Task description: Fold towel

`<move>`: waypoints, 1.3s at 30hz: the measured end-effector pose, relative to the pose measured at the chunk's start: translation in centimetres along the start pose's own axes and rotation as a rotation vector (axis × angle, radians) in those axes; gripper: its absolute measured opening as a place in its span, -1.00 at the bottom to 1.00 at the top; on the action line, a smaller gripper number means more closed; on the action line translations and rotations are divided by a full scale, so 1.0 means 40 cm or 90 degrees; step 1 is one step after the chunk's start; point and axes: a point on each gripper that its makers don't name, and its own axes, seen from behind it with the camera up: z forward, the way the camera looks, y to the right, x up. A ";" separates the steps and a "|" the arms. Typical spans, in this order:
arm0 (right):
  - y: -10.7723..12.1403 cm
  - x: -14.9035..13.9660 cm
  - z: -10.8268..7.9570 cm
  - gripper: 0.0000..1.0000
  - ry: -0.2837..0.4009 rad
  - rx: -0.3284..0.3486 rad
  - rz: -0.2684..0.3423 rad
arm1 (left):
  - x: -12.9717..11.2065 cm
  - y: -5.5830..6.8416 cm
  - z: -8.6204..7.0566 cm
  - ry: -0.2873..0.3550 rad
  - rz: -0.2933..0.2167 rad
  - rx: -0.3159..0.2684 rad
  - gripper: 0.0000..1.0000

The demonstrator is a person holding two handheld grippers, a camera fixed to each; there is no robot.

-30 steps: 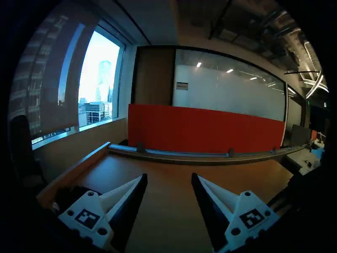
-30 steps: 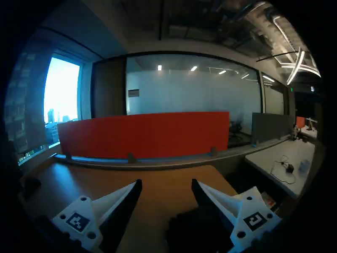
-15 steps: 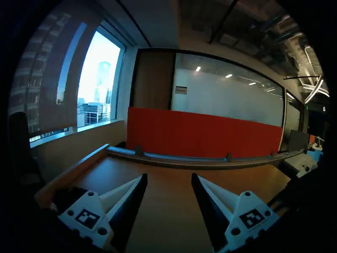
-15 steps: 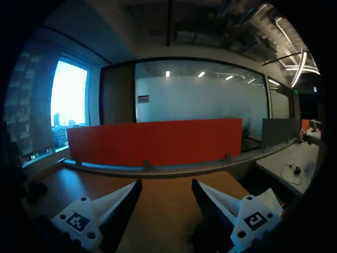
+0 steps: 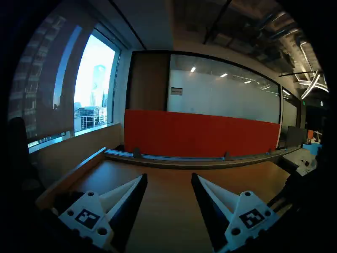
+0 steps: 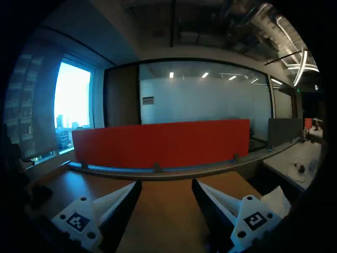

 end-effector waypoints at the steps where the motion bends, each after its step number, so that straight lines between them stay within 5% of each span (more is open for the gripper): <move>1: -0.002 0.003 0.000 0.83 0.001 -0.001 0.000 | -0.002 -0.002 0.000 0.001 0.001 0.002 0.53; 21: -0.037 0.055 -0.014 0.83 -0.002 -0.002 0.008 | -0.031 -0.008 -0.009 0.012 0.073 0.009 0.52; 39: -0.100 0.058 -0.022 0.83 -0.004 0.002 0.014 | -0.108 -0.024 -0.023 0.045 0.066 0.013 0.52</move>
